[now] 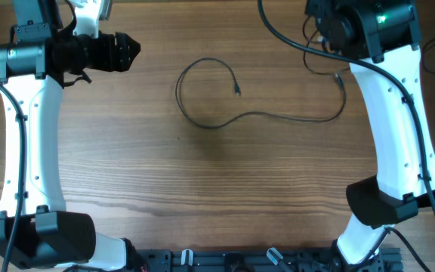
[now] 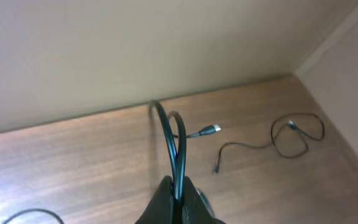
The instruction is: Untangle cables
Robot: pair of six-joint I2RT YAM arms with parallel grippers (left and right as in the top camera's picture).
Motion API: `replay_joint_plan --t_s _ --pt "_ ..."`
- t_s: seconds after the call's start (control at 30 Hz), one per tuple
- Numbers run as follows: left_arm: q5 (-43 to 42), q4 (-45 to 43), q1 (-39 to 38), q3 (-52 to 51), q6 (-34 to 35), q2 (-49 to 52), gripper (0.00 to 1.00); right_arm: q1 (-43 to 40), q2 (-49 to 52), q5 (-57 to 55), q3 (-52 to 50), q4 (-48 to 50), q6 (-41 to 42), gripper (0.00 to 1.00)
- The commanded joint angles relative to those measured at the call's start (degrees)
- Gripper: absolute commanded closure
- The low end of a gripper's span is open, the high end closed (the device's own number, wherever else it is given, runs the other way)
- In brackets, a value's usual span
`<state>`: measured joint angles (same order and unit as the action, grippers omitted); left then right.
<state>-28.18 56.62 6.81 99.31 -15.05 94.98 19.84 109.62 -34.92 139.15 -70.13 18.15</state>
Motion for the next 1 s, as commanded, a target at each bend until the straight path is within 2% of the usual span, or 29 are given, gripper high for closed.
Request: replay_joint_plan --t_s 0.0,0.3,0.57,0.97 --pt "-1.3 0.0 -0.3 -0.1 0.5 0.4 0.22 -2.8 0.8 0.5 0.4 1.5 3.6 0.96" --pt "-1.3 0.0 -0.3 -0.1 0.5 0.4 0.22 -13.9 0.8 3.8 0.4 0.3 9.1 0.95" --pt "-1.3 0.0 -0.3 -0.1 0.5 0.4 0.22 -27.7 0.8 10.3 0.4 -1.1 8.7 0.96" --pt "-1.4 0.0 -0.3 -0.1 0.5 0.4 0.22 -44.1 2.7 18.0 0.4 -2.0 9.0 0.95"
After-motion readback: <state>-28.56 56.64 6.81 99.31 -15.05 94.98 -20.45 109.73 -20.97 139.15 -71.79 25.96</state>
